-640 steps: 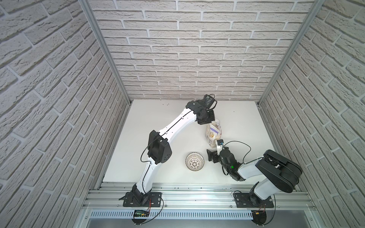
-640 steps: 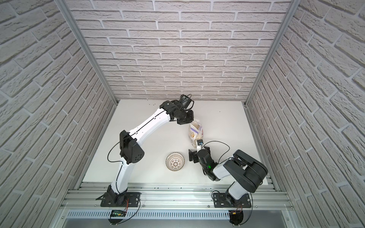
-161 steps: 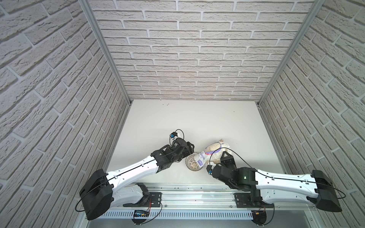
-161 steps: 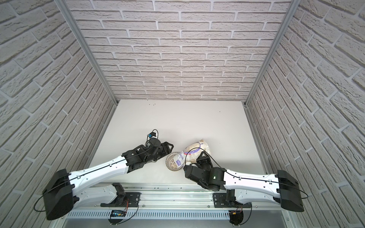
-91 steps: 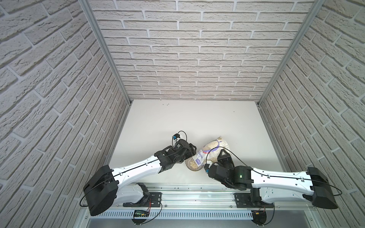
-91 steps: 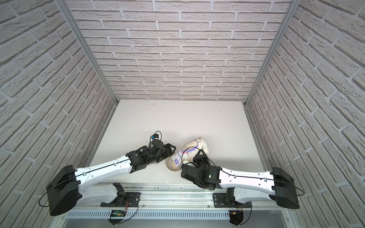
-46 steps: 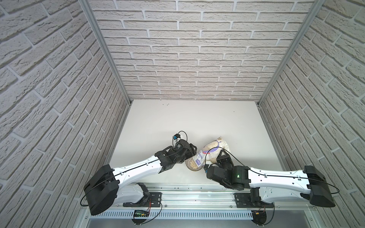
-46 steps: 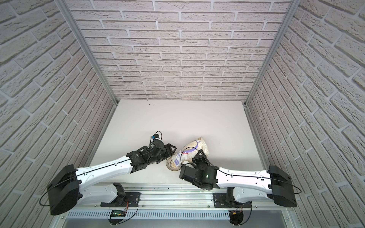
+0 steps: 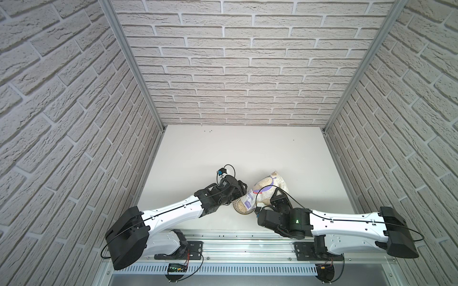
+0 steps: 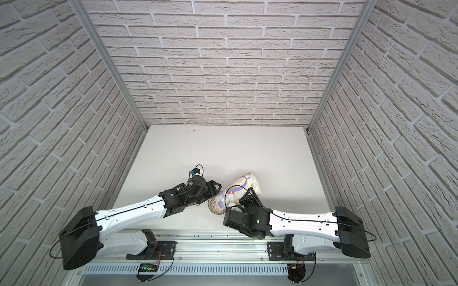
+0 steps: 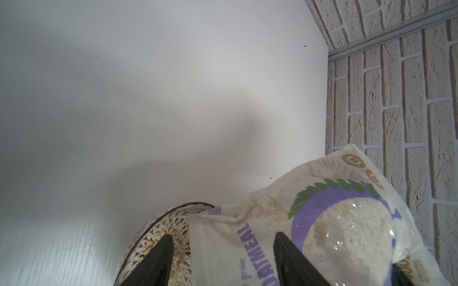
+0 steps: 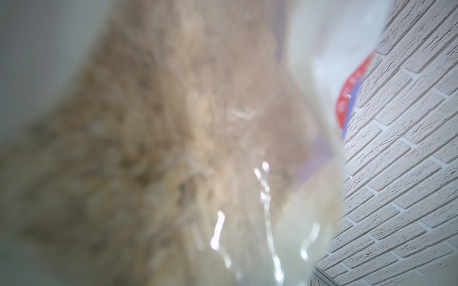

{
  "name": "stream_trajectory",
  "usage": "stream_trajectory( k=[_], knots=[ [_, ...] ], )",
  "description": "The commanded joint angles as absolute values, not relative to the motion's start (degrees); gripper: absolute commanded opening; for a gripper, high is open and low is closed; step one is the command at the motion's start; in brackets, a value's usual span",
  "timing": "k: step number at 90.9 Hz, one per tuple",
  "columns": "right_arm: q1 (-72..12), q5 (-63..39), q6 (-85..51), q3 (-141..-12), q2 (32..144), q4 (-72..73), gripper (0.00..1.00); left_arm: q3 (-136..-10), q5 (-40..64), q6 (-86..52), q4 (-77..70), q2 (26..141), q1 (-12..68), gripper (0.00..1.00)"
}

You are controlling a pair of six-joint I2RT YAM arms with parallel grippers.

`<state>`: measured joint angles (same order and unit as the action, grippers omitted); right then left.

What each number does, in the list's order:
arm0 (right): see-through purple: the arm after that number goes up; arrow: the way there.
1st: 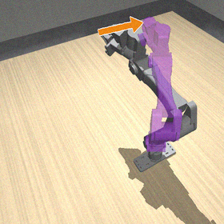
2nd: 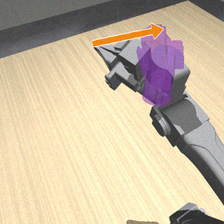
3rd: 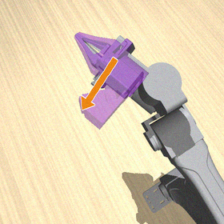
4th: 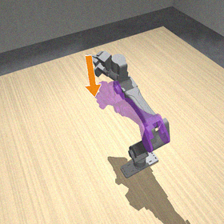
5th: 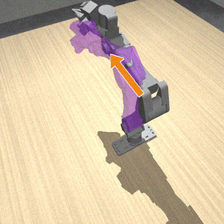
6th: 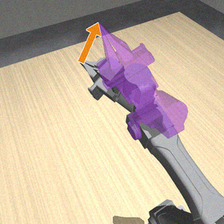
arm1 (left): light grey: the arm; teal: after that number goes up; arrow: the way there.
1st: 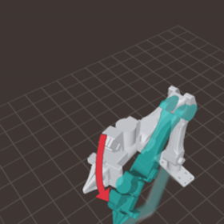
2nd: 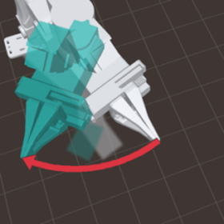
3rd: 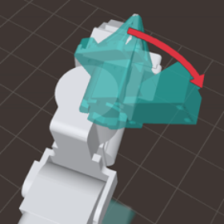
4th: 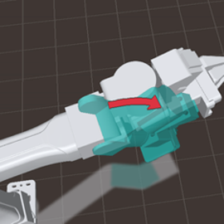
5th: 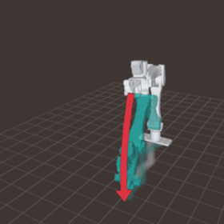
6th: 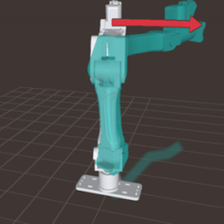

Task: Pour the oats into the breakfast bowl
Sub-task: Pour the oats into the bowl.

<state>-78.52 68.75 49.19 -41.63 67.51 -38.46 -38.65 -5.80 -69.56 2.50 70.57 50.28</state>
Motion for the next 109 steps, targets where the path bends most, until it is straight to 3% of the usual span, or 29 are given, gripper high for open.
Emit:
stream_trajectory(
  k=[1,25,34,44,59,82,90,100,109],
  knots=[
    [-79.1,79.4,44.4,-46.0,65.9,-36.1,0.03,-38.0,-6.0,-69.8,0.8,70.8,50.6,0.67],
    [-79.4,81.1,47.8,-43.7,66.8,-34.9,0.03,-38.2,-5.7,-69.8,0.3,71.4,50.6,0.67],
    [-79.0,80.9,40.2,-47.8,67.7,-40.5,0.03,-38.3,-5.5,-69.6,0.5,71.4,50.6,0.67],
    [-79.5,80.8,46.1,-44.5,67.9,-35.8,0.03,-38.1,-5.8,-70.0,0.4,71.4,50.7,0.67],
    [-79.6,77.2,43.7,-45.3,65.7,-33.9,0.03,-38.2,-6.0,-69.9,0.7,71.3,50.8,0.67],
    [-77.9,80.6,49.8,-43.1,67.8,-34.7,0.03,-38.4,-6.5,-69.5,1.3,71.2,50.7,0.69],
    [-76.9,79.2,44.7,-45.8,66.4,-35.6,0.03,-38.5,-6.3,-69.3,1.5,71.1,50.8,0.69],
    [-77.5,81.3,48.2,-42.4,68.3,-36.5,0.03,-38.5,-6.5,-69.4,1.6,71.1,50.8,0.69],
    [-77.0,80.7,41.3,-46.2,66.4,-38.5,0.03,-38.3,-6.6,-69.4,1.7,70.8,50.8,0.69]
  ],
)
